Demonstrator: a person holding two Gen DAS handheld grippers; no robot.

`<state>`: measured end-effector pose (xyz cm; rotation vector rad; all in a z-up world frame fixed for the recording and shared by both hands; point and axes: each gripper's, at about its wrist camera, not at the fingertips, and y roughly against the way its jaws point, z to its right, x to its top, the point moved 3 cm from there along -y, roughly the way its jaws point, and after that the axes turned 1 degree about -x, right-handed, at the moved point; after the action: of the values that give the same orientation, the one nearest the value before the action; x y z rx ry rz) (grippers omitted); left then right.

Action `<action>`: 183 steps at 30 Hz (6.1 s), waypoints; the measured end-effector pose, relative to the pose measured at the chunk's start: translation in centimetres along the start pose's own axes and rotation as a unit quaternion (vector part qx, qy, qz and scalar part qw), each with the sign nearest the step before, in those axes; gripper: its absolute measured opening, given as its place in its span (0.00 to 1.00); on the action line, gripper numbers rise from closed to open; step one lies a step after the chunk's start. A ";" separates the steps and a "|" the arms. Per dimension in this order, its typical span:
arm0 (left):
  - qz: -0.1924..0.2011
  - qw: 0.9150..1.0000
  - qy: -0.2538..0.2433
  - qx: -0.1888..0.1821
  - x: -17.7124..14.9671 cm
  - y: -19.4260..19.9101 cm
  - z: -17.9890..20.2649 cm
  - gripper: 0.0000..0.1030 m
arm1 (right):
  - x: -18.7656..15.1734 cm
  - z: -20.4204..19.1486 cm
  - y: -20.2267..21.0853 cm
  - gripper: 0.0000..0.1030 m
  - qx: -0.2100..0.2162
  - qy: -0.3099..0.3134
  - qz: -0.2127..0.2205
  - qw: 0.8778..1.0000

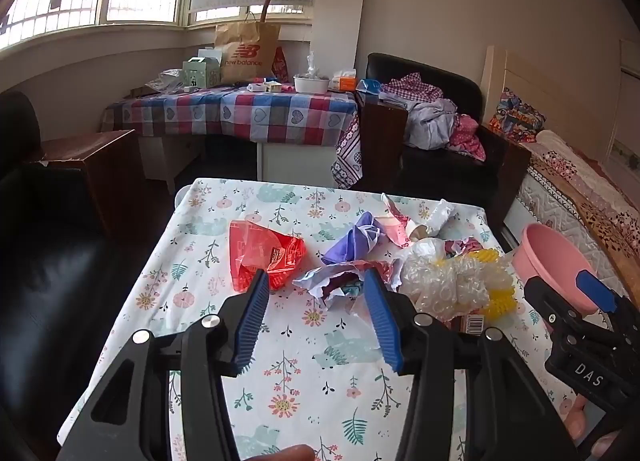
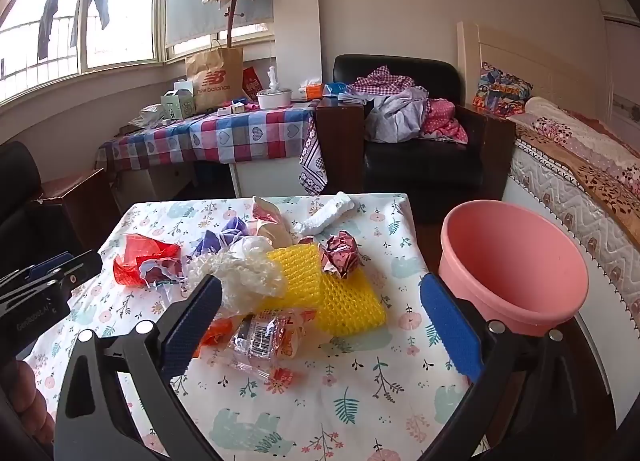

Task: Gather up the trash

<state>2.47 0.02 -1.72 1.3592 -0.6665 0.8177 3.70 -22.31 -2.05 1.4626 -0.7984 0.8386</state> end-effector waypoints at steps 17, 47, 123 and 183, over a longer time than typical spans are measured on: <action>0.001 1.000 -0.001 -0.001 0.0 0.3 0.1 0.48 | 0.1 0.2 -0.1 0.97 0.000 -0.004 -0.001 1.000; -0.001 1.000 0.001 -0.002 0.0 0.0 0.1 0.48 | 0.5 1.2 0.5 0.97 -0.004 -0.016 0.011 1.000; -0.078 0.981 -0.105 -0.141 -1.1 -7.9 8.9 0.00 | -1.8 4.5 -2.5 0.81 0.145 -0.008 -0.067 0.987; -0.022 0.983 -0.073 -0.168 3.2 -2.2 10.3 0.03 | 0.9 3.4 -1.5 0.09 0.271 -0.042 -0.082 0.958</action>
<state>6.56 -9.91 0.80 1.1281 -0.8460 0.5433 5.59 -25.64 -2.18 2.0297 -0.5153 0.9150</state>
